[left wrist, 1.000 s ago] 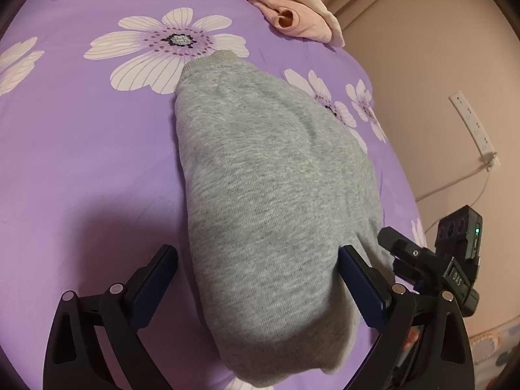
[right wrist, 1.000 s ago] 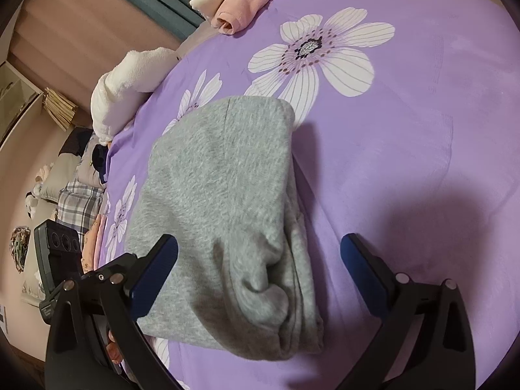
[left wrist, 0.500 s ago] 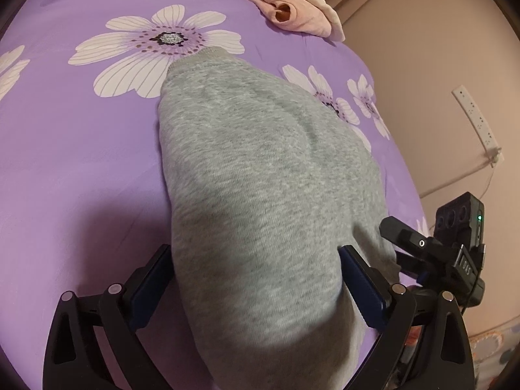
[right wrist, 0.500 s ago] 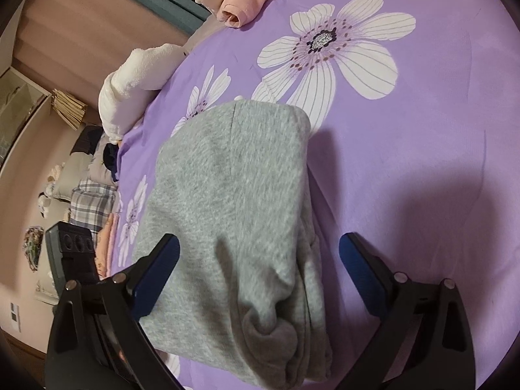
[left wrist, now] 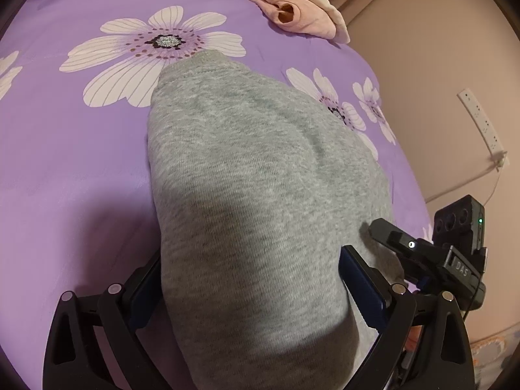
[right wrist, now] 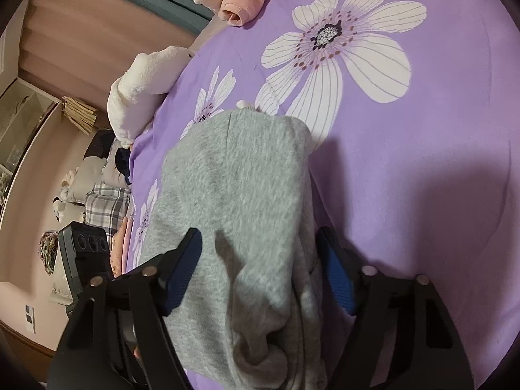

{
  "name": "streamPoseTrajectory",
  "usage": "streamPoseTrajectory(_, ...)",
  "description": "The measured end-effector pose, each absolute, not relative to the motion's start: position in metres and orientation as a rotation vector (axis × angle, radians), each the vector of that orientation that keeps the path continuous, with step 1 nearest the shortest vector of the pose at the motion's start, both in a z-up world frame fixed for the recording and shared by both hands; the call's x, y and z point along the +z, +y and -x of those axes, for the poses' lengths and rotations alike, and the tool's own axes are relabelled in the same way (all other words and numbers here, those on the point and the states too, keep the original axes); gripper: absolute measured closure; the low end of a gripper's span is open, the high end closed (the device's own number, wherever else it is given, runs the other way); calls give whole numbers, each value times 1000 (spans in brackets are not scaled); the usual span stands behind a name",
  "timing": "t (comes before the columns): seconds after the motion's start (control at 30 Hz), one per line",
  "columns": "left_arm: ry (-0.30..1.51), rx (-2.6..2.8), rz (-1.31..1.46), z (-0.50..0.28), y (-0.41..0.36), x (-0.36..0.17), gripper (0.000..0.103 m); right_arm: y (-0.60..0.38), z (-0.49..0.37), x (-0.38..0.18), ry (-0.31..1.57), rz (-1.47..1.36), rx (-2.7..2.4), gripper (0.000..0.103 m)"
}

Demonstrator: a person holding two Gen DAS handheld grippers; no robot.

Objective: Fold small clothes
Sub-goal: 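Grasp the grey bundle's end with the right tool while the left tool grasps the other end, then lift the grey bundle with both tools and carry it across the bed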

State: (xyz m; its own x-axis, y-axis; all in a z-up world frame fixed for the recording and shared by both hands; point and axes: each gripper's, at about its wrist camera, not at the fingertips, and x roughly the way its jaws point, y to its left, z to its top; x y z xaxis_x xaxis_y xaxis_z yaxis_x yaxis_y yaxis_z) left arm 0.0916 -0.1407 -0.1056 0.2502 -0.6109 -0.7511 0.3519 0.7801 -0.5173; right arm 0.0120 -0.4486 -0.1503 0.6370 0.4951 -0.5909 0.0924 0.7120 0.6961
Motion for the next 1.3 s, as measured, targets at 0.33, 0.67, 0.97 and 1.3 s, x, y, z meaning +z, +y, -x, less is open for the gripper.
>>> streamPoseTrajectory(0.33,1139,-670,251,-98,-145,-106,5,-447,-18,-152,870,-740,262,48)
streamPoseTrajectory(0.67,1129,-667,232,-98,-146,-107,8,-427,-23,-142,887,-580,175,52)
streamPoseTrajectory(0.97,1128,-642,210,-96,-149,-106,11,-420,-28,-140,879,-509,133,55)
streamPoseTrajectory(1.3,1116,-623,180,-93,-149,-104,19,-410,-25,-137,860,-457,119,63)
